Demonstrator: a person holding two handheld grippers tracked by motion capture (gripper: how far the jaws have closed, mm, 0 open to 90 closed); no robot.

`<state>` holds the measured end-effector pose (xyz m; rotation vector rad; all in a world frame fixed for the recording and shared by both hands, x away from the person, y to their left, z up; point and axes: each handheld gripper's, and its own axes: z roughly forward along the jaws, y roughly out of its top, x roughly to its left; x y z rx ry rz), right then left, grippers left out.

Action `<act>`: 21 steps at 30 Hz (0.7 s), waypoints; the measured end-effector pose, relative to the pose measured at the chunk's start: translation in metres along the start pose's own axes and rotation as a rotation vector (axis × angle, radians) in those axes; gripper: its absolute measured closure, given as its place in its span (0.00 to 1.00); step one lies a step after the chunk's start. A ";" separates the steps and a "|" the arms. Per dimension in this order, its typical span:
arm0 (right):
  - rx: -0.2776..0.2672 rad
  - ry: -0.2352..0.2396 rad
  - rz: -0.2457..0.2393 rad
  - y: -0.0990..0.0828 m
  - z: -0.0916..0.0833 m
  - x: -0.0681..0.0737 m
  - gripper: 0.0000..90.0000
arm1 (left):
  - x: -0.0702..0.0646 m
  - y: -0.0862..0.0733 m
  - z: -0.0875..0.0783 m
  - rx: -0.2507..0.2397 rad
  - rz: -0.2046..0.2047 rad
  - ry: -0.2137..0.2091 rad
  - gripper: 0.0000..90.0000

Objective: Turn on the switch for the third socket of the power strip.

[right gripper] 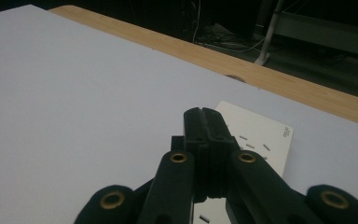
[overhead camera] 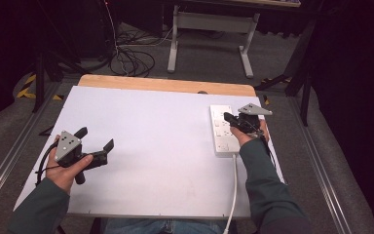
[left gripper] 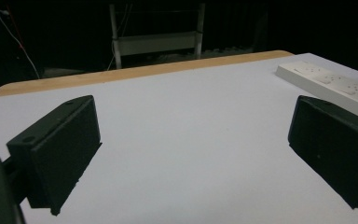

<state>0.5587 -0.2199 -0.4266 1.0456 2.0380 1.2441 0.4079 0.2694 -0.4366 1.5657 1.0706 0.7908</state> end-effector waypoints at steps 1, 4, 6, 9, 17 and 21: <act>-0.003 0.002 0.002 0.000 -0.001 0.001 1.00 | 0.000 0.000 0.000 0.000 -0.001 0.001 0.03; -0.009 0.006 0.004 -0.001 -0.005 0.002 1.00 | 0.000 0.000 0.001 0.004 0.001 -0.003 0.03; -0.013 0.011 0.009 -0.002 -0.008 0.003 1.00 | 0.000 0.000 0.001 0.005 0.004 -0.001 0.03; -0.028 0.015 0.011 -0.003 -0.014 0.004 1.00 | 0.000 0.000 0.001 0.004 0.007 -0.005 0.03; -0.065 0.027 0.028 -0.009 -0.029 0.006 1.00 | -0.001 0.001 0.001 0.005 0.007 -0.004 0.03; -0.090 0.031 0.035 -0.011 -0.038 0.005 1.00 | 0.000 0.000 0.002 0.003 0.003 0.000 0.03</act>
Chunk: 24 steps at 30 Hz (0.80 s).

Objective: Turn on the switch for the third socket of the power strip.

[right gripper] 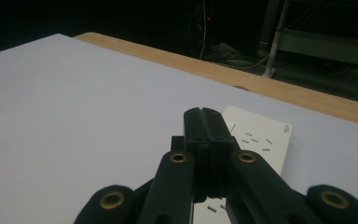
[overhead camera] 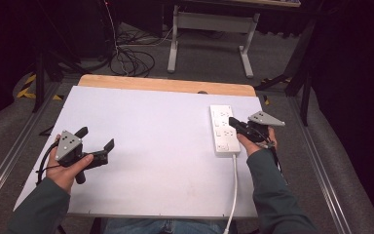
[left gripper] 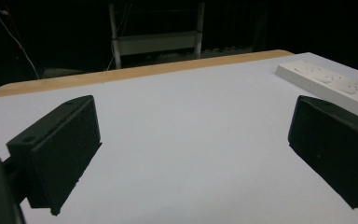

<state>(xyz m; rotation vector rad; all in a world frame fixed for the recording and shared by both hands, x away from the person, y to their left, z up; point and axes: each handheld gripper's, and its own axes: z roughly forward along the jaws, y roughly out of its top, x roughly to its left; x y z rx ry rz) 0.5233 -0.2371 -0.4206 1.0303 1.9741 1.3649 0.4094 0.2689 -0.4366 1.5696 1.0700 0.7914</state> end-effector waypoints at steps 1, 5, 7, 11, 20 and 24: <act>-0.006 0.000 0.002 -0.001 -0.002 0.000 1.00 | 0.000 0.000 0.000 0.000 0.000 0.000 0.03; -0.020 -0.001 0.008 -0.004 -0.011 -0.003 1.00 | 0.000 0.000 0.000 0.002 0.006 -0.002 0.03; -0.029 0.000 0.013 -0.006 -0.014 -0.005 1.00 | 0.000 0.000 0.000 0.002 0.008 -0.003 0.03; -0.058 0.008 0.004 -0.010 -0.020 -0.007 1.00 | 0.000 0.000 0.000 0.000 0.005 0.000 0.03; -0.149 0.066 -0.023 -0.014 -0.040 0.006 1.00 | 0.000 0.000 -0.001 -0.002 0.005 -0.001 0.03; -0.179 0.087 -0.033 -0.019 -0.050 0.013 1.00 | 0.000 0.001 -0.001 -0.004 0.006 0.000 0.03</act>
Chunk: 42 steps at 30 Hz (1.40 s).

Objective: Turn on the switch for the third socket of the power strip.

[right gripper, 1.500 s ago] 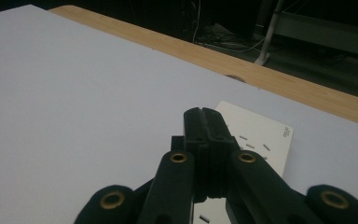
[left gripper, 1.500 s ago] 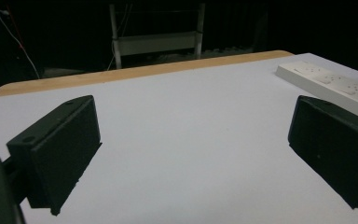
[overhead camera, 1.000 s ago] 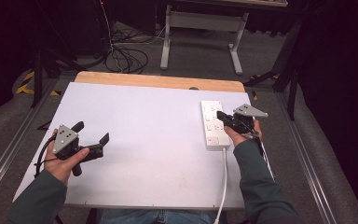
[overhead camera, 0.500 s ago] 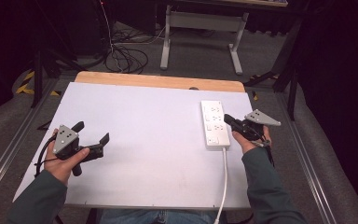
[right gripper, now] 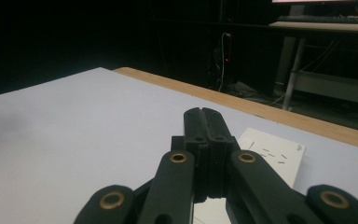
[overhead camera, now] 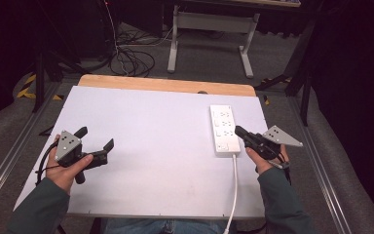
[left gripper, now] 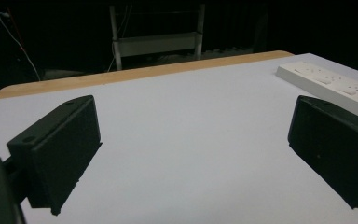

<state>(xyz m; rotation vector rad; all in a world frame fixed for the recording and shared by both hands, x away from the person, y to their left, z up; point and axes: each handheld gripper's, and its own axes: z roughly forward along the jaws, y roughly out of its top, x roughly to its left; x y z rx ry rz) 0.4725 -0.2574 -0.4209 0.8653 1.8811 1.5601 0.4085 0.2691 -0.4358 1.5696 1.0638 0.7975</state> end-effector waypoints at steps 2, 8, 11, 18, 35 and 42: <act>-0.009 0.012 -0.006 -0.002 -0.005 0.004 1.00 | 0.000 0.000 0.000 0.002 -0.001 0.000 0.03; -0.040 0.025 -0.015 -0.003 -0.011 0.011 1.00 | 0.001 0.000 0.000 0.002 -0.002 0.000 0.03; -0.054 0.028 -0.015 -0.003 -0.011 0.011 0.99 | 0.000 0.000 0.000 0.002 -0.002 0.000 0.03; -0.074 0.025 -0.007 -0.003 -0.009 0.011 0.74 | 0.001 0.000 -0.001 0.001 -0.004 0.000 0.03; -0.117 0.072 -0.009 -0.002 -0.006 0.013 0.45 | 0.001 0.000 -0.001 0.000 -0.006 0.003 0.03; -0.107 0.088 -0.002 -0.003 -0.003 0.015 0.30 | 0.001 0.000 -0.001 0.000 -0.010 0.002 0.03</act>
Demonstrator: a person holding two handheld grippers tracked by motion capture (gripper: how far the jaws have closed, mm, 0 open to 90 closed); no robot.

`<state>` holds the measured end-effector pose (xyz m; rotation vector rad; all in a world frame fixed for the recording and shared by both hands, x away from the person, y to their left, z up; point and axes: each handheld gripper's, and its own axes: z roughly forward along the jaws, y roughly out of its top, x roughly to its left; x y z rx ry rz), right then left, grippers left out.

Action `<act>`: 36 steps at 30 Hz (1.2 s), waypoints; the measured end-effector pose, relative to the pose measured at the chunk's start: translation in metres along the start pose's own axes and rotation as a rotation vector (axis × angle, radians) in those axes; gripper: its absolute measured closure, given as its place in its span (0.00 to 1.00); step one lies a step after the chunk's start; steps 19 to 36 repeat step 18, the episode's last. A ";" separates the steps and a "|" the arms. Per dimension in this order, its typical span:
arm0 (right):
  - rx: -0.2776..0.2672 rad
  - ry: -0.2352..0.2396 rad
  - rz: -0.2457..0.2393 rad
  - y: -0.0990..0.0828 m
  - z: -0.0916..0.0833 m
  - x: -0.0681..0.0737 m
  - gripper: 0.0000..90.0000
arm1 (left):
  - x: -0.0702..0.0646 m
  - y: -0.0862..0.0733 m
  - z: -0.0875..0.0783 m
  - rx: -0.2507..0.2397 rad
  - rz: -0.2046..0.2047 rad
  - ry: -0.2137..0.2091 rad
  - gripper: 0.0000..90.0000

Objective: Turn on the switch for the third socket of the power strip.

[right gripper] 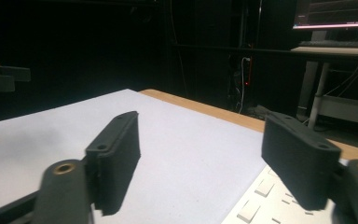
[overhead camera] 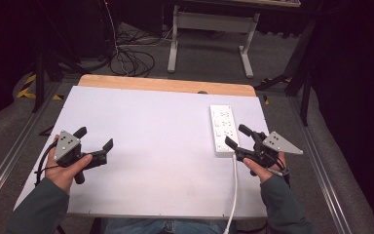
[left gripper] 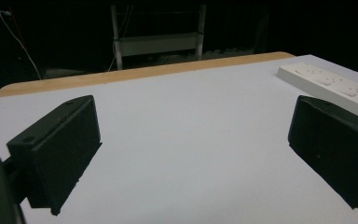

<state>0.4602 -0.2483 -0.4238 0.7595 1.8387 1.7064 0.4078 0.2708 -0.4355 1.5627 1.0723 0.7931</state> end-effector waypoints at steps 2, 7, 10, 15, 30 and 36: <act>0.001 0.005 0.014 -0.001 0.001 0.000 0.25 | 0.000 0.000 0.000 0.001 0.000 -0.001 0.03; 0.028 0.020 0.015 -0.002 0.003 0.000 0.10 | 0.000 0.000 0.000 -0.001 -0.001 -0.005 0.03; 0.035 0.020 0.014 -0.003 0.003 0.000 0.09 | 0.000 0.000 0.000 0.000 -0.003 -0.005 0.03; 0.041 0.021 0.011 -0.004 0.003 -0.001 0.07 | 0.000 0.000 0.000 0.002 -0.001 -0.004 0.03; 0.038 0.023 0.014 -0.004 0.004 -0.001 0.06 | 0.000 0.000 0.000 0.002 0.000 -0.003 0.03; 0.038 0.023 0.014 -0.004 0.004 -0.001 0.06 | 0.000 0.000 0.000 0.002 0.000 -0.003 0.03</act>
